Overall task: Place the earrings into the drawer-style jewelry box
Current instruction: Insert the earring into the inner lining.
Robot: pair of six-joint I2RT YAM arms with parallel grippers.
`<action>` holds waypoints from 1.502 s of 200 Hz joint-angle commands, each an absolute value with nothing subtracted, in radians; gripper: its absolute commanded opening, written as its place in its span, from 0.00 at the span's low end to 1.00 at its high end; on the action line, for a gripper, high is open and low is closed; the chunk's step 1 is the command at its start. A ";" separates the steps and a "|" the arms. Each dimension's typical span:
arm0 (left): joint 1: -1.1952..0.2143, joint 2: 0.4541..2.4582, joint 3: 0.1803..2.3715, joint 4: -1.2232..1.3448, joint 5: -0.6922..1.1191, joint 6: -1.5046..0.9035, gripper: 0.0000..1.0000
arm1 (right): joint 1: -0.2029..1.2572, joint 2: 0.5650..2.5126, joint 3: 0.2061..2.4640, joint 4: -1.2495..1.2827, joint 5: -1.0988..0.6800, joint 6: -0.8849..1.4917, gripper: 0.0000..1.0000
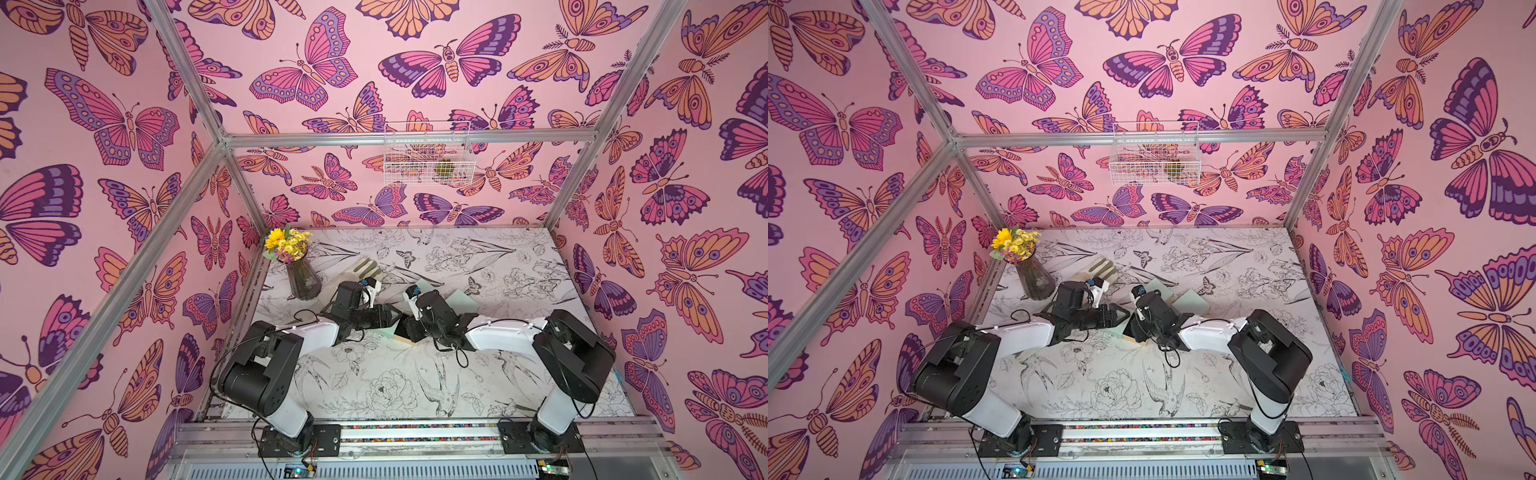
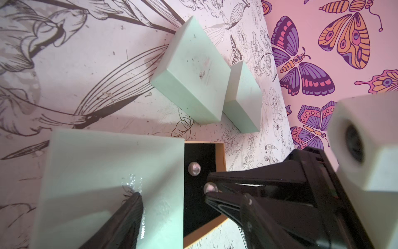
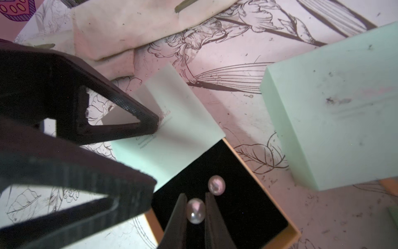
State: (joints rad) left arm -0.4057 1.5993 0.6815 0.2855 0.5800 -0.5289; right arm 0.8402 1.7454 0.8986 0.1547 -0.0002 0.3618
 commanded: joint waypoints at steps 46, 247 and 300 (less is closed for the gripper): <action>-0.399 1.605 0.648 0.263 0.579 -0.529 0.74 | 0.836 1.784 0.922 0.169 -0.025 0.342 0.00; -0.399 1.621 0.666 0.267 0.591 -0.529 0.74 | 0.836 1.808 0.932 0.082 -0.063 0.285 0.00; -0.399 1.623 0.667 0.267 0.590 -0.529 0.74 | 0.836 1.834 0.958 0.023 -0.050 0.279 0.00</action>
State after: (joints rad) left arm -0.4049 1.5993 0.6762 0.2955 0.5838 -0.5293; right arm 0.8398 1.7950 0.9272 0.0963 -0.0532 0.2966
